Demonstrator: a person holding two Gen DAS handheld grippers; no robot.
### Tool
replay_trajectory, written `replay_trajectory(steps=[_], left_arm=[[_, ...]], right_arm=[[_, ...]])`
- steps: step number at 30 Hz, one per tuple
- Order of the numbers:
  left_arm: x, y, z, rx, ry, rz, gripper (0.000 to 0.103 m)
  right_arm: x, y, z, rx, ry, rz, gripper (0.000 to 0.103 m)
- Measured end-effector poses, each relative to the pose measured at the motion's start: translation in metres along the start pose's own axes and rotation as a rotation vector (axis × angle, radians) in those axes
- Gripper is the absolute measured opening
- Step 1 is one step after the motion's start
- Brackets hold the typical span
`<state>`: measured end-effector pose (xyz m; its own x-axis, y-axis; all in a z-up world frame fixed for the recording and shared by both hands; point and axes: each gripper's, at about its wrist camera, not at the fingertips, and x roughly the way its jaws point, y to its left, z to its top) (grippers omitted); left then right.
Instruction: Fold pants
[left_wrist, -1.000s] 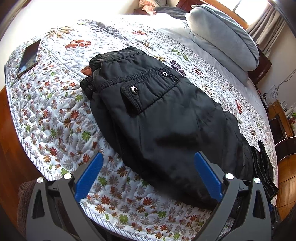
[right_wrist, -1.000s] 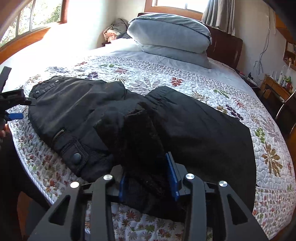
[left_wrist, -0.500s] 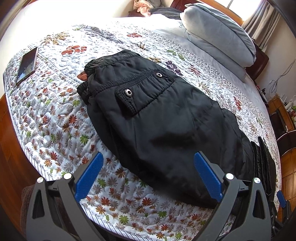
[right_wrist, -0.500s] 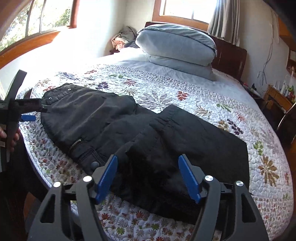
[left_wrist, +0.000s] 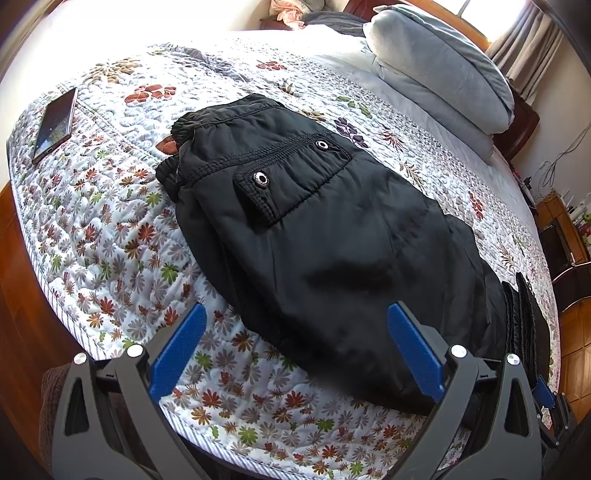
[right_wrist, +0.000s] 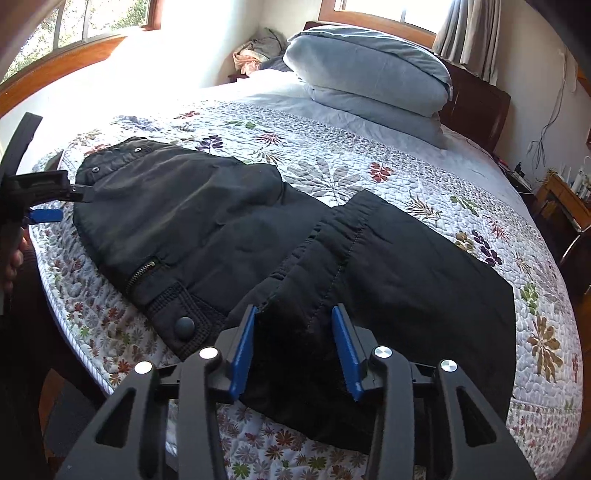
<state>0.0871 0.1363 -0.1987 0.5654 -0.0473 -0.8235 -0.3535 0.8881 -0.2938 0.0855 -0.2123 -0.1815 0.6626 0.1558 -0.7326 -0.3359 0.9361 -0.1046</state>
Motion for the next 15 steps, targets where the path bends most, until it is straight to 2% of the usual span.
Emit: replay_trajectory(steps=[7,15], left_arm=[[0.0055,-0.0064,-0.0009,0.017,0.017,0.004,0.098],[0.0059,-0.0084,-0.0005,0.018,0.019,0.003,0.098]], right_arm=[[0.0002,0.0006,0.0002,-0.008,-0.005,0.015,0.032],[-0.0057,-0.0009,0.0001,-0.003,-0.01,0.037,0.031]])
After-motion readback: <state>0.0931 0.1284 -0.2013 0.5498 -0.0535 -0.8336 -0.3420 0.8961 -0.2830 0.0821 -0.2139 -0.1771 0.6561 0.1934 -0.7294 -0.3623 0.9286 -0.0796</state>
